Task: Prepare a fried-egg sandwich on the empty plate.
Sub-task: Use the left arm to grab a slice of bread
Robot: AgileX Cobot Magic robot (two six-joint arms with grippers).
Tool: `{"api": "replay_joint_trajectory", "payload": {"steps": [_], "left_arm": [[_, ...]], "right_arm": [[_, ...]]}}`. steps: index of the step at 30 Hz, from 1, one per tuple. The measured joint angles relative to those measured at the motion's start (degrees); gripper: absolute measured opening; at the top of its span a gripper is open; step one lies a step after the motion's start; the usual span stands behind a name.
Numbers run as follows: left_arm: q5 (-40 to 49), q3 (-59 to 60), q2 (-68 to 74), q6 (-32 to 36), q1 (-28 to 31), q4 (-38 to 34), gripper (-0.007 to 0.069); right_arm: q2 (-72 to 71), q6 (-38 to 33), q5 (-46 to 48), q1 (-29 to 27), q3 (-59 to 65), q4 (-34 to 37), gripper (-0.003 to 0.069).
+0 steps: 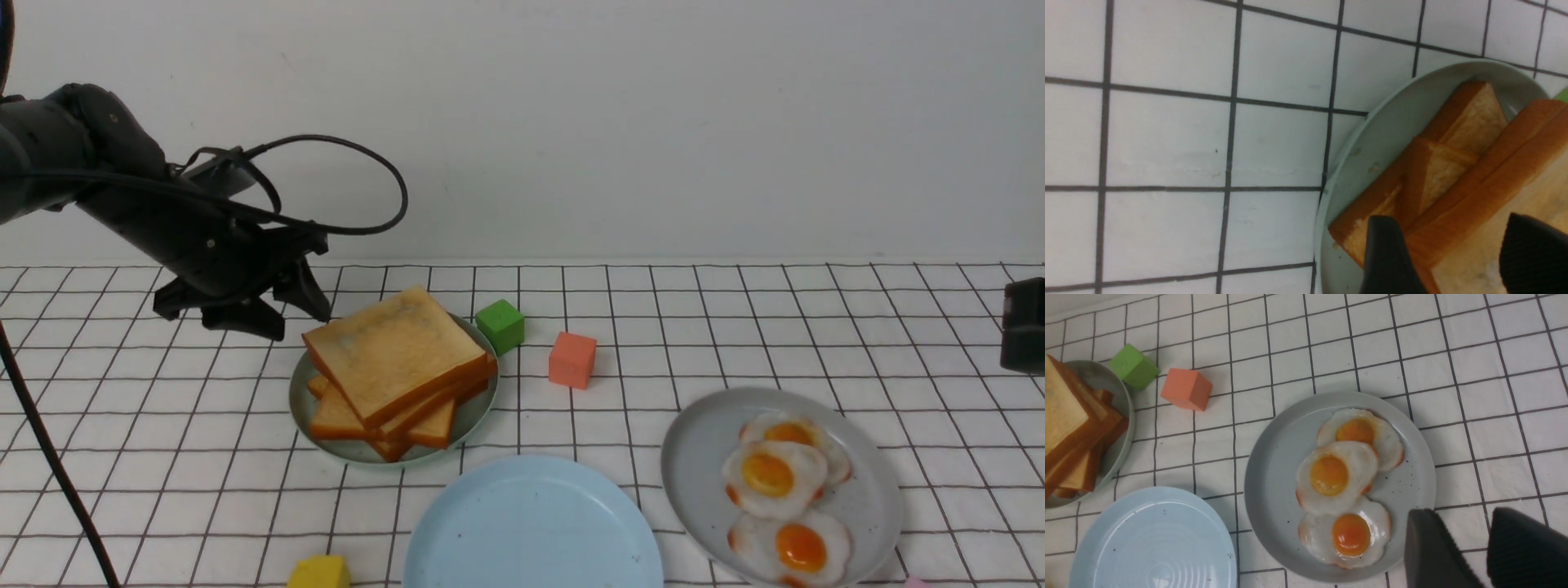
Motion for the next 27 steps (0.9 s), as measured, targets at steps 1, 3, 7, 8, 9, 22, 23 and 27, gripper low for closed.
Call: {"api": "replay_joint_trajectory", "payload": {"steps": [1, 3, 7, 8, 9, 22, 23, 27], "left_arm": [[0.1, -0.1, 0.6, 0.1, 0.0, 0.0, 0.0389], [0.3, -0.1, 1.2, 0.2, 0.0, -0.2, 0.0389], [0.3, -0.1, 1.4, 0.2, 0.1, -1.5, 0.0375], [0.3, -0.1, 1.4, 0.2, 0.1, -1.7, 0.0369], [0.3, -0.1, 1.4, 0.2, 0.2, -1.9, 0.0354], [1.0, -0.2, 1.4, 3.9, 0.2, -2.8, -0.0006], [1.1, -0.2, 1.4, 4.4, 0.2, -2.8, -0.0013], [1.5, -0.2, 1.3, 6.1, 0.2, -2.8, -0.0013]], "right_arm": [[0.0, -0.5, 0.1, 0.0, 0.0, 0.0, 0.0241], [0.0, -1.0, 0.1, 0.0, 0.0, 0.0, 0.0241], [0.0, -1.9, 0.1, 0.0, 0.0, 0.0, 0.0241], [0.0, -1.9, 0.1, 0.0, 0.0, 0.0, 0.0241], [0.0, -2.0, 0.1, 0.0, 0.0, 0.0, 0.0241], [0.0, -2.0, 0.7, 0.0, 0.0, 0.0, 0.0241], [0.0, -2.0, 0.8, 0.0, 0.0, 0.0, 0.0241], [0.0, -2.0, 0.8, 0.0, 0.0, -0.1, 0.0241]]}}
